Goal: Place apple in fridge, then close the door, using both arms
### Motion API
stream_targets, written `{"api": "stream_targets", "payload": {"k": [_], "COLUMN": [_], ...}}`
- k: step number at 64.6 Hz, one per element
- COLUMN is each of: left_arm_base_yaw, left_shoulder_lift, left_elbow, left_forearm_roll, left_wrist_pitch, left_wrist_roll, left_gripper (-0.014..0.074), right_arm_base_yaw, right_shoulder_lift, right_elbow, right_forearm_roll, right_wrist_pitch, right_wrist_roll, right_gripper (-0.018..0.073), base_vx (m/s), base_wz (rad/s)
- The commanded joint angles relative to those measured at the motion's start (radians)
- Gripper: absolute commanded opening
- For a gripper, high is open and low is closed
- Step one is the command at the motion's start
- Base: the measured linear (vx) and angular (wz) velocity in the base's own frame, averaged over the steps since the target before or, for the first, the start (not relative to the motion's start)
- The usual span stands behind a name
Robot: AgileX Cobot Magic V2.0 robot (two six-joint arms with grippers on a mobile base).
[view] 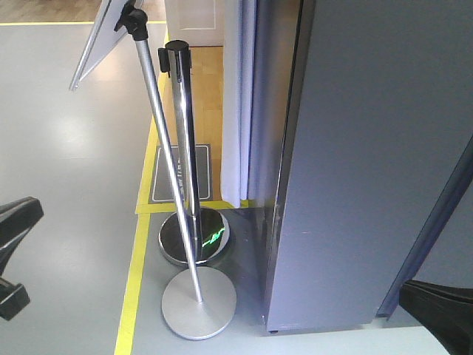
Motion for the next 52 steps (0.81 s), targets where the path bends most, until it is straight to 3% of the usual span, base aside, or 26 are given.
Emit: {"api": "stream_targets", "payload": {"k": [1, 7, 11, 20, 30, 43, 52], "left_arm_base_yaw": [0.0, 0.0, 0.0, 0.0, 0.0, 0.0, 0.0], "left_shoulder_lift": [-0.002, -0.002, -0.002, -0.002, -0.002, -0.002, -0.002], "left_elbow": [-0.02, 0.004, 0.014, 0.039, 0.1, 0.216, 0.231], "left_forearm_roll": [-0.073, -0.058, 0.039, 0.363, 0.526, 0.515, 0.417], "left_wrist_pitch": [-0.038, -0.116, -0.172, -0.213, -0.254, -0.362, -0.343], "left_wrist_roll": [0.006, 0.006, 0.006, 0.006, 0.006, 0.004, 0.004], "left_gripper": [-0.0006, -0.0006, -0.0006, -0.0006, -0.0006, -0.0006, -0.0006], "right_arm_base_yaw": [-0.005, -0.005, -0.005, -0.005, -0.005, -0.005, -0.005], "right_shoulder_lift": [0.006, 0.006, 0.006, 0.006, 0.006, 0.006, 0.006], "right_elbow": [-0.025, -0.025, -0.025, -0.025, -0.025, -0.025, -0.025], "right_forearm_roll": [0.044, 0.044, 0.044, 0.044, 0.044, 0.044, 0.044], "right_wrist_pitch": [-0.031, -0.031, -0.031, -0.031, -0.031, -0.031, -0.031], "right_wrist_roll": [-0.013, -0.013, -0.013, -0.013, -0.013, -0.013, -0.013], "right_gripper": [-0.0005, -0.0005, -0.0005, -0.0005, -0.0005, -0.0005, -0.0005], "base_vx": [0.0, 0.0, 0.0, 0.0, 0.0, 0.0, 0.0], "base_wz": [0.0, 0.0, 0.0, 0.0, 0.0, 0.0, 0.0]}}
